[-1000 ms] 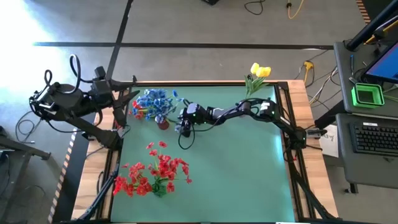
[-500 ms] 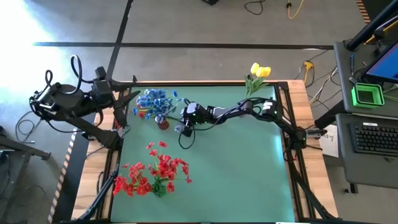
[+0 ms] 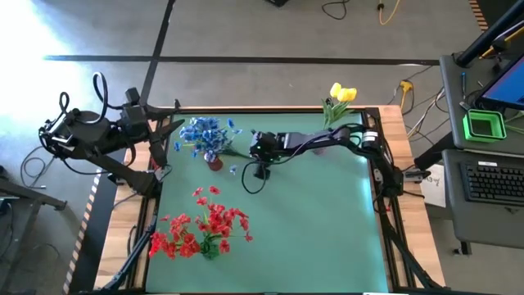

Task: Sort flowers into vase by color
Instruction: Put the red flower into the green vase

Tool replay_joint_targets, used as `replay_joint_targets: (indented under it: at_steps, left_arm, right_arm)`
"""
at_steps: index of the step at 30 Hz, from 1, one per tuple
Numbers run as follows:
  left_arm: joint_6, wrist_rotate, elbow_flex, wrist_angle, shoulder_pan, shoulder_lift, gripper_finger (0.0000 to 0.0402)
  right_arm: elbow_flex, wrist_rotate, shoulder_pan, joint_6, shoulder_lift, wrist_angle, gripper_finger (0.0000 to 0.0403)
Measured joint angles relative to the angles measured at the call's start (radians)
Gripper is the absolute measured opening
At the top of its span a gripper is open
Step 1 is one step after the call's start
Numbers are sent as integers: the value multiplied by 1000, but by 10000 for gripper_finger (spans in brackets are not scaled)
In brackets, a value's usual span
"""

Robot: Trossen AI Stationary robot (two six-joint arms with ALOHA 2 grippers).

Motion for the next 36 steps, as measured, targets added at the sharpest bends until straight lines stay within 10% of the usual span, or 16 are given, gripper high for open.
replay_joint_targets:
  at_steps: [26,36]
  left_arm:
    - [0,0,0,-8,0,1,123]
    - [0,0,0,-8,0,2,123]
  right_arm:
    - [-192,-58,138,214,-364,-629,15]
    - [-254,-59,216,287,-413,-618,115]
